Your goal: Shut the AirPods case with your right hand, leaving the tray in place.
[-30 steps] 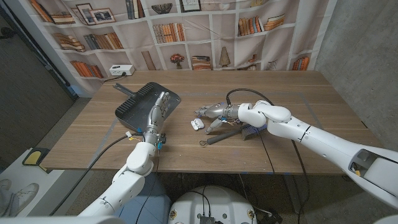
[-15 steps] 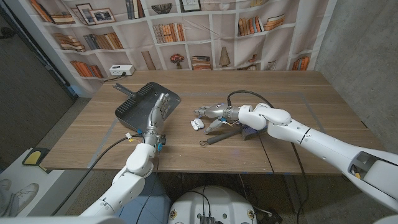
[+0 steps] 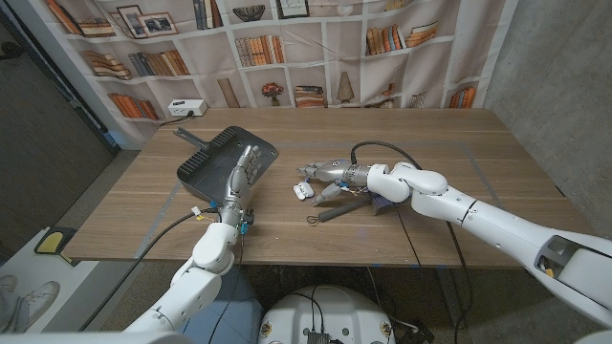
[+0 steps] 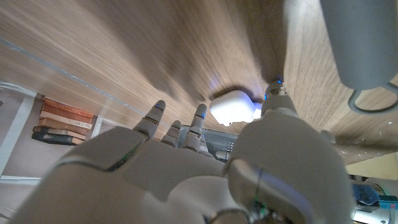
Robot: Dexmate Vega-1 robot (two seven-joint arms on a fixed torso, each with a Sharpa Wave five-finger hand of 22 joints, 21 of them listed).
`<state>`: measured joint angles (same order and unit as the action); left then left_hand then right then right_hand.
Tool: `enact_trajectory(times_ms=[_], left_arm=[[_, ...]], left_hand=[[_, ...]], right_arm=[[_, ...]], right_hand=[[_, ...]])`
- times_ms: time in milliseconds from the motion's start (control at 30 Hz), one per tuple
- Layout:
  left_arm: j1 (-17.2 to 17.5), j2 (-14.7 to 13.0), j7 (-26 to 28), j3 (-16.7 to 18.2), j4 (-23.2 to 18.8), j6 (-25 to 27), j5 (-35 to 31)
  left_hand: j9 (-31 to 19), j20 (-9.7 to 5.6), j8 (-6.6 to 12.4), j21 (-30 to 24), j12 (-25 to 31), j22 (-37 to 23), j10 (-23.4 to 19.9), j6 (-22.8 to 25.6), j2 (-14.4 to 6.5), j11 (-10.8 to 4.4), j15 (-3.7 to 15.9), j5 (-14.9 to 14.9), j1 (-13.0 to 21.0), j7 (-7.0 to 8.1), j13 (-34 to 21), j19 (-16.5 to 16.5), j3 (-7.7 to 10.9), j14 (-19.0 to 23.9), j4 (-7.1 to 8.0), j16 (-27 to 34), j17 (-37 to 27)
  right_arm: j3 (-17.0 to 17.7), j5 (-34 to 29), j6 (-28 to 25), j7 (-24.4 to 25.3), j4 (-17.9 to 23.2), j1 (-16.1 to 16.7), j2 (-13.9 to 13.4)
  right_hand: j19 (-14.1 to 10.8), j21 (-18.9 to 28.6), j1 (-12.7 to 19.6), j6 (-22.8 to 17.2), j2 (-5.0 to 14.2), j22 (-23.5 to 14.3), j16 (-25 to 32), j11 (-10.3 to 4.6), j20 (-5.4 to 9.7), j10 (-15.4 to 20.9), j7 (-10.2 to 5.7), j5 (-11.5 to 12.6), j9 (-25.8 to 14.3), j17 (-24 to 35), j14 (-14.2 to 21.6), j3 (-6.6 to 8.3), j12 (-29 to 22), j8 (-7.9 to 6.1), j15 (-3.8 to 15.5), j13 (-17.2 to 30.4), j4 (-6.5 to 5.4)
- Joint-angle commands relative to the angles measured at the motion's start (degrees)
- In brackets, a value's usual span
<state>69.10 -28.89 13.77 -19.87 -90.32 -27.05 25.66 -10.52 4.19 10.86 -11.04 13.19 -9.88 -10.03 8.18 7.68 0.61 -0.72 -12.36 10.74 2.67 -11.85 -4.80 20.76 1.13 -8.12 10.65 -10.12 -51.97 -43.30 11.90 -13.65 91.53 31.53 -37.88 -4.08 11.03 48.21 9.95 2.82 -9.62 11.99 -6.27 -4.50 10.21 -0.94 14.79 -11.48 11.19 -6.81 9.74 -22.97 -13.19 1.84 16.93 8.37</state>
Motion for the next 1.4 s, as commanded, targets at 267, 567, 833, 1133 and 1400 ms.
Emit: enact_trajectory(times_ms=[267,567,833,1133,1400], left_arm=[[2.04,-0.28,1.17,0.49,-1.87,-0.13,-0.45],[2.21,-0.14,0.78,0.70,-1.60,-0.35,0.26],[1.98,0.05,0.12,0.55,-0.84,-0.92,0.46],[1.83,0.11,-0.02,0.45,-0.69,-0.68,0.65],[1.54,0.42,-0.40,0.21,0.13,-1.00,0.86]], left_hand=[[-0.09,-0.18,0.03,0.15,0.36,-0.10,-0.27,-0.46,-0.23,0.06,0.07,-0.45,0.89,-0.13,-0.26,0.11,-0.32,0.08,0.02,0.01,-0.20],[-0.09,-0.20,0.10,0.14,0.38,-0.11,-0.34,-0.38,-0.41,0.12,0.00,-0.48,1.06,-0.36,-0.26,0.15,-0.34,0.06,0.07,0.01,-0.20],[-0.09,-0.22,0.09,0.15,0.36,-0.11,-0.34,-0.44,-0.56,0.20,-0.01,-0.49,1.13,-0.35,-0.27,0.21,-0.39,0.07,0.15,0.02,-0.20],[-0.09,-0.21,0.12,0.15,0.39,-0.12,-0.43,-0.41,-0.61,0.24,-0.14,-0.48,1.10,-0.42,-0.27,0.24,-0.49,0.05,0.24,0.03,-0.21],[-0.09,-0.20,0.14,0.13,0.43,-0.12,-0.56,-0.36,-0.65,0.22,-0.12,-0.47,1.05,-0.42,-0.28,0.24,-0.61,0.13,0.34,0.07,-0.22]], right_arm=[[-0.20,-0.28,0.06,2.12,-0.16,0.79,-0.06],[-0.34,-0.45,0.28,1.91,-0.07,0.70,-0.12],[-0.50,-0.14,1.07,0.67,0.07,0.29,-0.32],[-0.50,0.01,1.16,0.18,-0.11,0.21,-0.10],[-0.75,0.45,1.73,0.39,-1.10,0.11,0.36]], right_hand=[[-0.24,-0.03,1.69,7.82,0.15,0.03,-0.14,-0.71,0.28,-0.10,-0.53,0.22,0.08,0.08,0.22,0.66,-0.55,-0.03,3.27,0.41,0.58],[-0.44,-0.14,3.53,7.19,0.44,0.03,-0.30,-1.52,0.73,0.58,-1.15,0.10,0.09,0.06,0.58,1.21,-1.36,-0.05,3.62,0.73,1.01],[-0.47,-0.25,5.96,6.83,1.96,0.04,-0.46,-3.32,1.70,0.50,-2.16,-0.19,0.11,0.08,0.62,2.39,-1.78,0.03,4.51,1.04,1.19],[-0.24,-0.37,7.39,6.84,2.76,0.03,-0.54,-4.31,2.15,-0.39,-2.92,-0.64,0.13,0.08,0.39,3.03,-1.49,0.15,4.85,1.16,1.22],[-0.18,-0.39,8.53,6.73,3.00,0.04,-0.46,-5.31,2.27,0.11,-3.35,-1.14,0.15,0.06,0.44,3.38,-1.60,0.18,5.13,1.22,1.24]])
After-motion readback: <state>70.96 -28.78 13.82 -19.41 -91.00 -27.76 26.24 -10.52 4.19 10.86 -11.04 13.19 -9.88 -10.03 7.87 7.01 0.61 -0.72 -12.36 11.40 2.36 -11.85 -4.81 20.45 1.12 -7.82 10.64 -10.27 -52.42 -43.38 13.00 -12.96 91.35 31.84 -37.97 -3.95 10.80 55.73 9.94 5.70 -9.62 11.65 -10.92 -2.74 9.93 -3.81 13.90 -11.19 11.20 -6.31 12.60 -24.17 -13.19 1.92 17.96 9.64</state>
